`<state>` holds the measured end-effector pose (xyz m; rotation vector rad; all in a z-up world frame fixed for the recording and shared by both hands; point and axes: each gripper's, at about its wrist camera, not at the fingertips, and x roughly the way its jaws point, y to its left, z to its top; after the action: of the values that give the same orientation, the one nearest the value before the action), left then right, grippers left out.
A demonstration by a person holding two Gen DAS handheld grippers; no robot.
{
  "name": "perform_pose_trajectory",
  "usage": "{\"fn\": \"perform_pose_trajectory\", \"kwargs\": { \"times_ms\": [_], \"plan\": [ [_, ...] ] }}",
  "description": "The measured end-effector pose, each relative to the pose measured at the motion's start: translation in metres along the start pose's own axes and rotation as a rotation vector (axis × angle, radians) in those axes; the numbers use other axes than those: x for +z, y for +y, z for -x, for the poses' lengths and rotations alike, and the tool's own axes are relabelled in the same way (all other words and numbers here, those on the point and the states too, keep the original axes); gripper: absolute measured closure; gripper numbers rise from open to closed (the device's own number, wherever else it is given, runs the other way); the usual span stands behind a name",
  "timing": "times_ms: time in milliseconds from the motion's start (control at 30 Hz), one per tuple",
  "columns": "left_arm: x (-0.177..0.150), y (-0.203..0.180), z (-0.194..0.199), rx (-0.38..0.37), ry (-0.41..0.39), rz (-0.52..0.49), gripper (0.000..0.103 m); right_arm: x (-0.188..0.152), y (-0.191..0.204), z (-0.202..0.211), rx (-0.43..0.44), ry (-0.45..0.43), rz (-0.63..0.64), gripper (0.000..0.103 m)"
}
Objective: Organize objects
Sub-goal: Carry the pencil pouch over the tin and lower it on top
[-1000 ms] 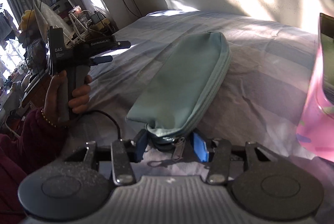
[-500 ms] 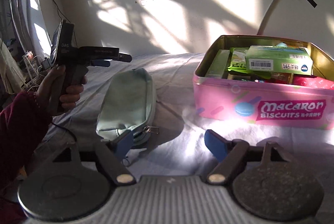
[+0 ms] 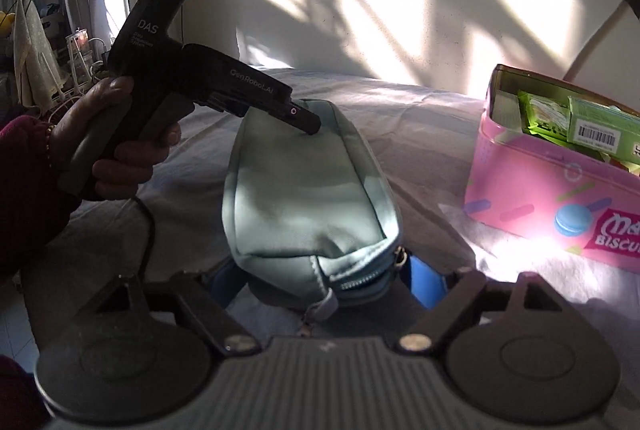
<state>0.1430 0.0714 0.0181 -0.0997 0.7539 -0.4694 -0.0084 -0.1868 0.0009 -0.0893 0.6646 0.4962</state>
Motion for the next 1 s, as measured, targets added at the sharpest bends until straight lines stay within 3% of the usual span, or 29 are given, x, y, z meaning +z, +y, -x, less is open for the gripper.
{"fn": "perform_pose_trajectory", "kwargs": {
  "times_ms": [100,133,200,300,433,567,633,667,767,867,1000],
  "plan": [
    [-0.022,-0.018,0.011,-0.052,0.002,-0.015,0.044,-0.02,-0.035,0.025,-0.034,0.002,-0.112,0.031],
    [-0.027,-0.024,0.013,-0.069,0.003,-0.015,0.044,-0.026,-0.048,0.032,-0.026,0.001,-0.166,0.05],
    [-0.032,-0.037,0.015,-0.094,0.0,-0.015,0.044,-0.033,-0.07,0.045,0.001,-0.013,-0.265,0.057],
    [-0.028,-0.053,0.016,-0.078,-0.016,-0.028,0.045,-0.035,-0.081,0.047,0.001,-0.015,-0.289,0.051],
    [-0.03,-0.058,0.009,-0.06,0.022,-0.032,0.044,-0.035,-0.081,0.045,0.012,-0.037,-0.278,0.023],
    [-0.041,-0.056,0.014,-0.035,0.013,0.001,0.044,-0.033,-0.075,0.04,-0.021,-0.057,-0.237,0.03],
    [-0.044,-0.055,0.03,-0.022,-0.024,0.024,0.045,-0.033,-0.071,0.043,-0.031,-0.068,-0.199,0.048],
    [-0.045,-0.054,0.04,-0.03,-0.046,0.031,0.045,-0.032,-0.07,0.046,-0.025,-0.074,-0.191,0.05],
    [-0.039,-0.057,0.071,-0.078,-0.117,0.033,0.045,-0.025,-0.073,0.071,0.026,-0.16,-0.2,0.051],
    [-0.01,-0.079,0.085,-0.106,-0.208,-0.011,0.044,-0.008,-0.084,0.092,0.014,-0.268,-0.192,0.051],
    [0.035,-0.121,0.058,-0.092,-0.277,-0.124,0.044,0.021,-0.114,0.101,-0.122,-0.363,-0.181,0.051]
  ]
}}
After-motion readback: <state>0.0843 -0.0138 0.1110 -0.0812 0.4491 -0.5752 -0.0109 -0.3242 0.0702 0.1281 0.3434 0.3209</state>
